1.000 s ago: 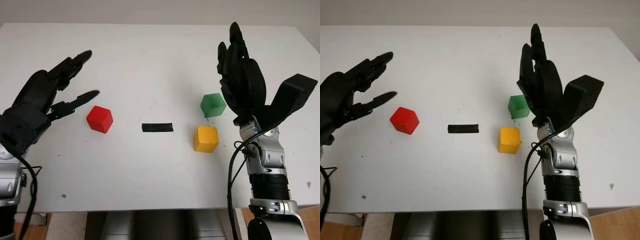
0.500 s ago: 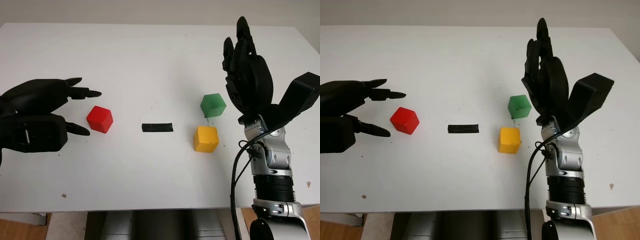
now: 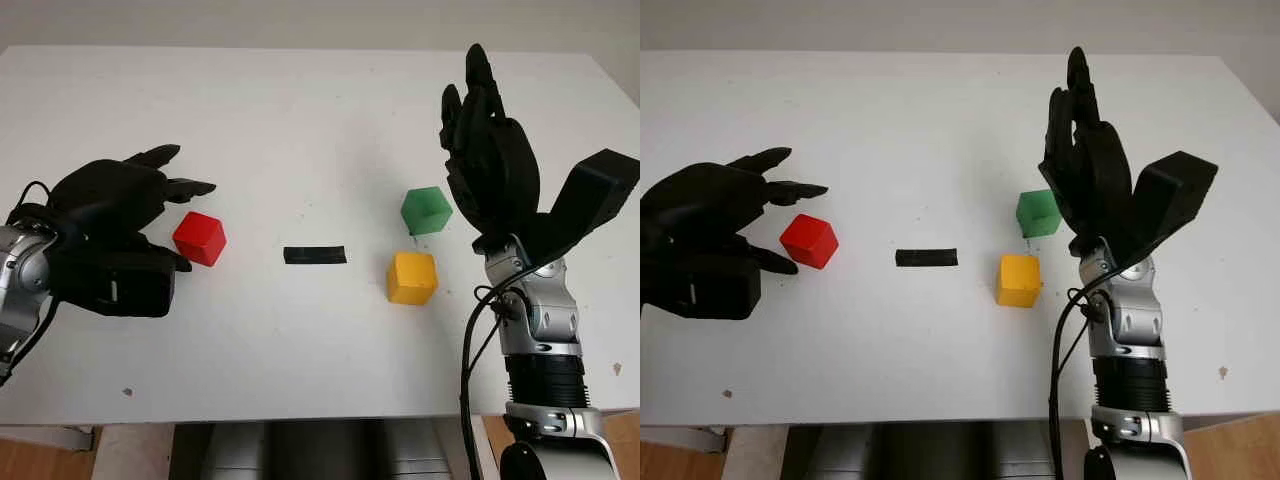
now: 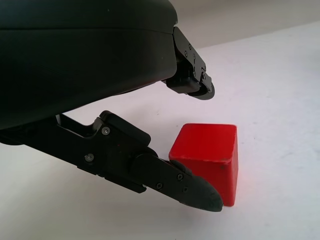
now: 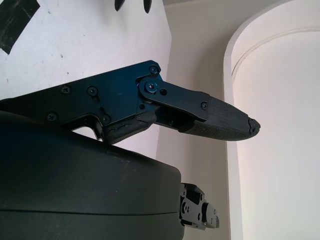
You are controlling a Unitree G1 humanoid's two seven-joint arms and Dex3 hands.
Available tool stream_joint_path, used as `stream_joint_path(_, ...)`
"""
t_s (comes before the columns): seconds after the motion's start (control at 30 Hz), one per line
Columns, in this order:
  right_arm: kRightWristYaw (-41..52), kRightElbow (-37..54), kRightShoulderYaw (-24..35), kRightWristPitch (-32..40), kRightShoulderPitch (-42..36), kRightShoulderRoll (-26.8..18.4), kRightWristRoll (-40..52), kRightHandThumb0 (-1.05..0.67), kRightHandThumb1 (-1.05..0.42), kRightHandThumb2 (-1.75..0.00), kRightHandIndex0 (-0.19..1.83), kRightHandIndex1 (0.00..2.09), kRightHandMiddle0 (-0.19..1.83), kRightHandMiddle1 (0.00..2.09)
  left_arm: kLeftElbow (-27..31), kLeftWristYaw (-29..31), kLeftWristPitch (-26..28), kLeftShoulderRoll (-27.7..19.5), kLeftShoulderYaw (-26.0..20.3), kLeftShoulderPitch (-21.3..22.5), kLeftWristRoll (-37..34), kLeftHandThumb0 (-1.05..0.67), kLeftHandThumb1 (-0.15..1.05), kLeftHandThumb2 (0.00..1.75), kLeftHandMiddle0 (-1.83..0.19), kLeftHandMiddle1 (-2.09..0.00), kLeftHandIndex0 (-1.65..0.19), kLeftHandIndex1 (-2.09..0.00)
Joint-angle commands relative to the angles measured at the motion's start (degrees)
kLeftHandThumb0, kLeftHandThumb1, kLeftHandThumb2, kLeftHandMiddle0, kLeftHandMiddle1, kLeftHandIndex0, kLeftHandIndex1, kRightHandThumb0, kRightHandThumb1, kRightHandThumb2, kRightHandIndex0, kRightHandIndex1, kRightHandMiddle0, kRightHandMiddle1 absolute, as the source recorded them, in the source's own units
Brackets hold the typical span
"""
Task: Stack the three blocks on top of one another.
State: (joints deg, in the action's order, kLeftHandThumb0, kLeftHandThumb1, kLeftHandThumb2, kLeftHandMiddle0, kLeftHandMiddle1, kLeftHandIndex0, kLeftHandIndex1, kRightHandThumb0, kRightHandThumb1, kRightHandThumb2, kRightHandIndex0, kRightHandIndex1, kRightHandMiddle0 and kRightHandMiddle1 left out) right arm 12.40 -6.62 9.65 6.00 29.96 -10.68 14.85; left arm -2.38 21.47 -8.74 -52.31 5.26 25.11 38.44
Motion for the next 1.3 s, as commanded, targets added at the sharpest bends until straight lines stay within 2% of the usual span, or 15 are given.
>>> stream_joint_path(0.0,0.0,1.3,-0.2,0.4,-0.4,-0.2,-0.1,-0.75,-1.05,-0.75,-0.19,0.0,-0.19,0.0,-1.0,-1.1,-0.8,0.5,0.4,1.7,0.4,-0.65,0.9,0.06,0.03,-0.05,-0.41,-0.07)
stream_joint_path(0.37,-0.7,1.9,-0.3,0.7,-0.6,0.2,-0.3,-0.74,-1.05,-0.77,-0.19,0.0,-0.19,0.0,-3.0,-0.9,-3.0,0.1,1.3,2.9,1.2,-0.66,0.9,0.05,0.0,-0.06,-0.48,-0.11)
stream_joint_path(0.67,-0.9,2.1,-0.4,0.8,-0.6,0.2,-0.4,-0.74,-1.05,-0.78,-0.19,0.0,-0.19,0.0,-2.2,-1.1,-2.4,0.2,2.0,2.8,5.5,-0.63,0.9,0.05,-0.05,-0.07,-0.61,-0.21)
stream_joint_path(0.73,-0.8,2.1,-0.4,0.9,-0.6,0.2,-0.4,-0.74,-1.05,-0.78,-0.19,0.0,-0.19,0.0,-2.3,-1.6,-2.7,0.3,2.1,2.7,5.6,-0.63,0.91,0.05,-0.08,-0.06,-0.55,-0.41)
stream_joint_path(0.77,-0.8,2.1,-0.4,1.0,-0.6,0.2,-0.3,-0.74,-1.05,-0.78,-0.19,0.0,-0.19,0.0,-2.3,-1.6,-2.8,0.3,2.1,2.6,5.6,-0.63,0.92,0.05,-0.09,-0.06,-0.45,-0.62)
stream_joint_path(0.83,-0.8,2.2,-0.3,0.9,-0.6,0.2,-0.3,-0.74,-1.05,-0.78,-0.19,0.0,-0.19,0.0,-2.1,-1.2,-2.5,0.5,2.2,2.7,5.7,-0.63,0.92,0.06,-0.1,-0.05,-0.4,-0.77)
stream_joint_path(1.03,-0.8,2.2,-0.3,1.0,-0.6,0.1,-0.3,-0.74,-1.05,-0.78,-0.19,0.0,-0.19,0.0,-2.8,-4.5,-3.3,1.5,1.9,2.2,5.5,-0.54,0.93,0.05,-0.16,-0.07,-0.43,-0.97)
stream_joint_path(1.27,-1.1,1.9,-0.2,0.5,-0.6,0.3,-0.4,-0.73,-1.05,-0.78,-0.19,0.0,-0.19,0.0,-5.0,-9.9,-6.8,2.4,0.7,1.0,2.1,-0.45,1.0,0.06,-0.2,-0.06,-0.39,-1.31)
